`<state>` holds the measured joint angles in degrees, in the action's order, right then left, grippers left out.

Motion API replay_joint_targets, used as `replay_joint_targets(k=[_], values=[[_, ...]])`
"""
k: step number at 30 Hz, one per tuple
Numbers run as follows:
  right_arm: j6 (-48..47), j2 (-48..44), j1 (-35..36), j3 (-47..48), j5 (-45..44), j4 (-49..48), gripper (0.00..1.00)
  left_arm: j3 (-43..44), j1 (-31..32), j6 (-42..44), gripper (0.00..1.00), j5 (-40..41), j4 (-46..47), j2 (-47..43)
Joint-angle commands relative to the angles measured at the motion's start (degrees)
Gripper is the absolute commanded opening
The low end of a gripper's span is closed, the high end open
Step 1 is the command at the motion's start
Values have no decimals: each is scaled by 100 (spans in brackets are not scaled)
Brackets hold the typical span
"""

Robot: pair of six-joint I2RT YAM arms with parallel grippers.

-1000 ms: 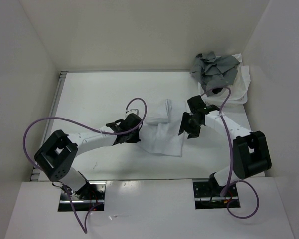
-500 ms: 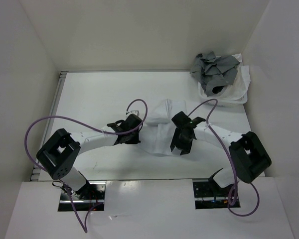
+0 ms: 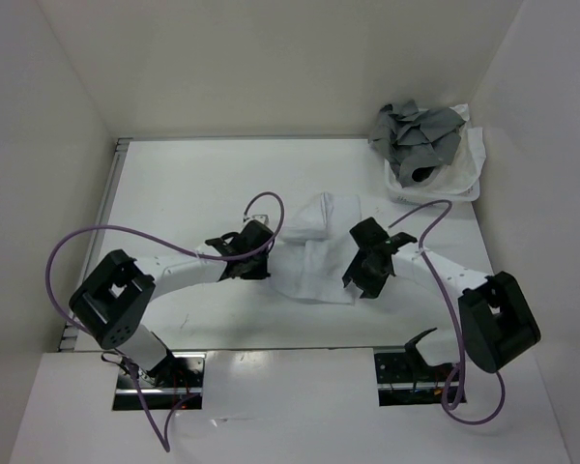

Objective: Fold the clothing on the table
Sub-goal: Flatten the skirt out

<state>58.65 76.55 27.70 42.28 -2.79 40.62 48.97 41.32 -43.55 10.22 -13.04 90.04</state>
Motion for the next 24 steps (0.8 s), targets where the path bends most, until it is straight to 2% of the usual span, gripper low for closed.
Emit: replay_joint_targets(k=[1, 3, 7, 11, 13, 14, 17, 18, 21, 23, 24], values=[[155, 167, -19, -228, -187, -431, 56, -37, -124, 127, 0, -20, -67, -294], [155, 324, -19, -360, -47, -598, 55, -89, -124, 127, 0, -81, -67, -364], [155, 378, -19, -361, 6, -793, 45, -89, -256, 180, 0, -81, -67, -364], [102, 483, -19, -361, 190, -1152, 29, -89, -309, 180, 0, -134, -67, -364], [23, 536, 42, -300, 244, -1206, 16, -89, -309, 180, 0, -134, -67, -364], [-64, 536, 42, -125, 113, -1206, 0, -89, -361, 180, 0, -134, -67, -364], [-240, 151, 104, 209, -143, -995, 0, -37, -362, 180, 0, -73, -260, -609], [-240, -294, 104, 262, -143, -882, 0, 33, -362, 180, 0, -73, -409, -732], [-442, -1261, 104, 473, 181, -574, 0, 243, -362, 250, 0, -142, -769, -1522], [-653, -1729, 104, 588, 488, -433, 0, 367, -362, 373, 0, -222, -963, -2295], [-653, -2245, 173, 675, 698, -276, 0, 420, -362, 426, 0, -292, -1129, -2829]])
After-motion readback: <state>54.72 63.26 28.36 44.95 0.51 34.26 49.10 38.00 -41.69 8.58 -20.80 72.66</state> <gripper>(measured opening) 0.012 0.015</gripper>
